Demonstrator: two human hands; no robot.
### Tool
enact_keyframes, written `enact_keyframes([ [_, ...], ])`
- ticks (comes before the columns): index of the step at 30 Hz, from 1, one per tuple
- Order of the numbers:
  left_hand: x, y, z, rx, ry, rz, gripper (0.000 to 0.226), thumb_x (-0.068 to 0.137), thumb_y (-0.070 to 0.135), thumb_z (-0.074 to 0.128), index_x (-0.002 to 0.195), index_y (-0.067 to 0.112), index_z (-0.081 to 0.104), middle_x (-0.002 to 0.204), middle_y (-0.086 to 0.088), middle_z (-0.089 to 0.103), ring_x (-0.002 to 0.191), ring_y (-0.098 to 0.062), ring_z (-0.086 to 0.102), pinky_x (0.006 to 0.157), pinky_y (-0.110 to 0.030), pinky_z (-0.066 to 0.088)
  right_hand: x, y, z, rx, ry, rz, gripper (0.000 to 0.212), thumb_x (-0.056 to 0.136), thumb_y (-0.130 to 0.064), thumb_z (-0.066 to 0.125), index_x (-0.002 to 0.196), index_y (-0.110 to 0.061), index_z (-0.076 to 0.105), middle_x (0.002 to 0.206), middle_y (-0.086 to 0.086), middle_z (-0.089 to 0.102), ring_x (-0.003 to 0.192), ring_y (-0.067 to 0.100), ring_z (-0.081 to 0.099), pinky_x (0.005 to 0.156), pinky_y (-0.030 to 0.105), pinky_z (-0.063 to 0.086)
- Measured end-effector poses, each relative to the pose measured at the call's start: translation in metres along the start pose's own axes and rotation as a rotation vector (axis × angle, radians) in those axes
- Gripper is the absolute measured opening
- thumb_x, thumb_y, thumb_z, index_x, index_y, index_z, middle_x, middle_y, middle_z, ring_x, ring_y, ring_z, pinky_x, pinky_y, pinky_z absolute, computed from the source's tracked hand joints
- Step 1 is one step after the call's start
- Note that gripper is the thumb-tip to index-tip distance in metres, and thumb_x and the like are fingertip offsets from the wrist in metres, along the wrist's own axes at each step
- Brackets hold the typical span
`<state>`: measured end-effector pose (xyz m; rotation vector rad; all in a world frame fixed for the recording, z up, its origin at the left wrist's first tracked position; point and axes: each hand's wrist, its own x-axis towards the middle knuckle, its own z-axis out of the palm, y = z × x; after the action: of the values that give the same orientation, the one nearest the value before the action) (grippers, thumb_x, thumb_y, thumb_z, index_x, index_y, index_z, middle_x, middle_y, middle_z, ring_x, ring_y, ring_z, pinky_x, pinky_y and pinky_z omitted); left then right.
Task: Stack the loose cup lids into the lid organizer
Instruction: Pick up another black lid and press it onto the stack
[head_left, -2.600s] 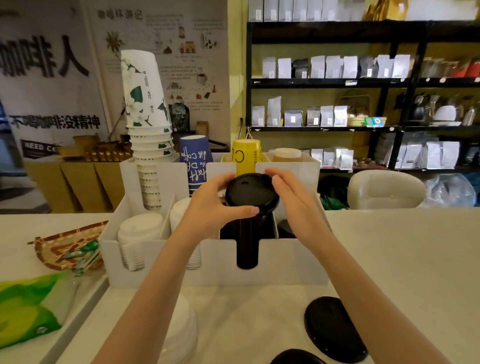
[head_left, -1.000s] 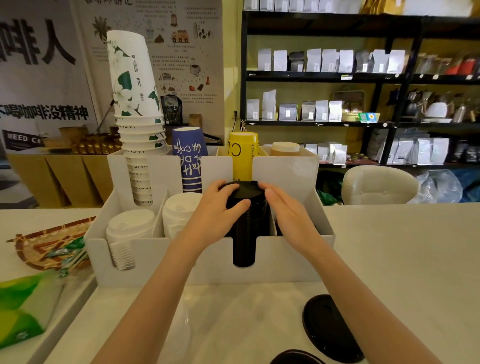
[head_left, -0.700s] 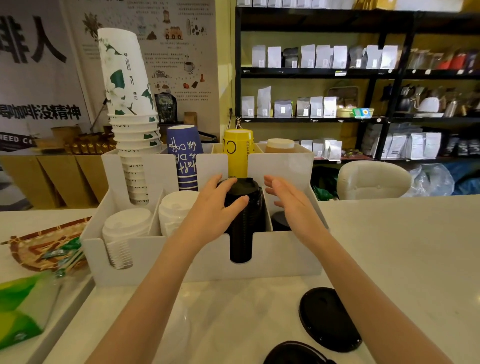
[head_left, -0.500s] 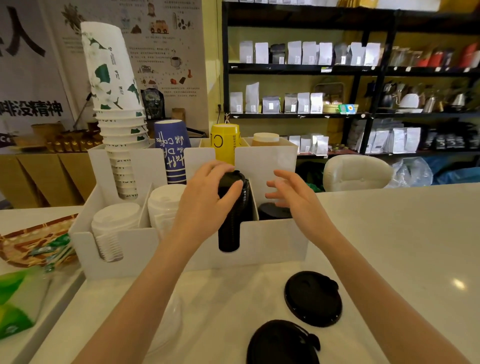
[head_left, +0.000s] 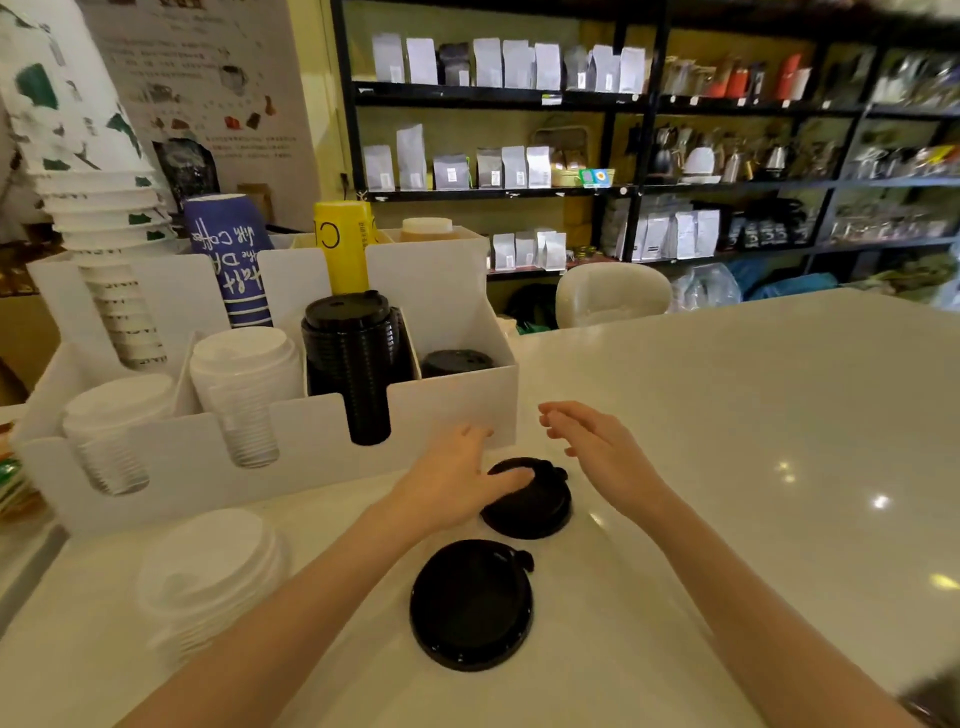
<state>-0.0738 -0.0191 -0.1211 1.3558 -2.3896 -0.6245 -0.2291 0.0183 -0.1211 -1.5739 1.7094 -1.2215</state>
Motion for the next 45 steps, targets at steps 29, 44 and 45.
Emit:
enact_keyframes([
  [29,-0.005,0.007,-0.034,-0.224,0.143,0.177,0.045,0.063,0.044,0.073,0.102,0.030,0.057,0.092,0.011,0.060,0.090,-0.005,0.054,0.076,-0.018,0.046,0.003,-0.011,-0.003,-0.037,0.103,-0.110,0.028,0.090,-0.020,0.045,0.111,-0.017,0.063,0.107,0.001,0.066,0.095,0.009,0.054,0.068,-0.005,0.036],
  [44,-0.001,-0.025,-0.118,-0.266,0.534,0.144,0.063,0.058,0.045,0.075,0.114,0.024,0.055,0.110,0.005,0.062,0.102,-0.011,0.057,0.083,-0.018,0.046,0.070,-0.096,0.029,0.007,0.057,-0.439,0.032,0.091,-0.020,0.044,0.120,-0.014,0.056,0.112,0.003,0.063,0.090,0.001,0.051,0.069,-0.004,0.039],
  [45,0.000,-0.028,-0.121,-0.272,0.550,0.145,0.064,0.058,0.044,0.075,0.115,0.024,0.055,0.111,0.005,0.061,0.103,-0.011,0.057,0.085,-0.019,0.047,0.074,-0.098,0.033,0.014,0.053,-0.446,0.032,0.091,-0.019,0.045,0.120,-0.014,0.056,0.115,0.003,0.063,0.095,0.003,0.050,0.070,-0.004,0.038],
])
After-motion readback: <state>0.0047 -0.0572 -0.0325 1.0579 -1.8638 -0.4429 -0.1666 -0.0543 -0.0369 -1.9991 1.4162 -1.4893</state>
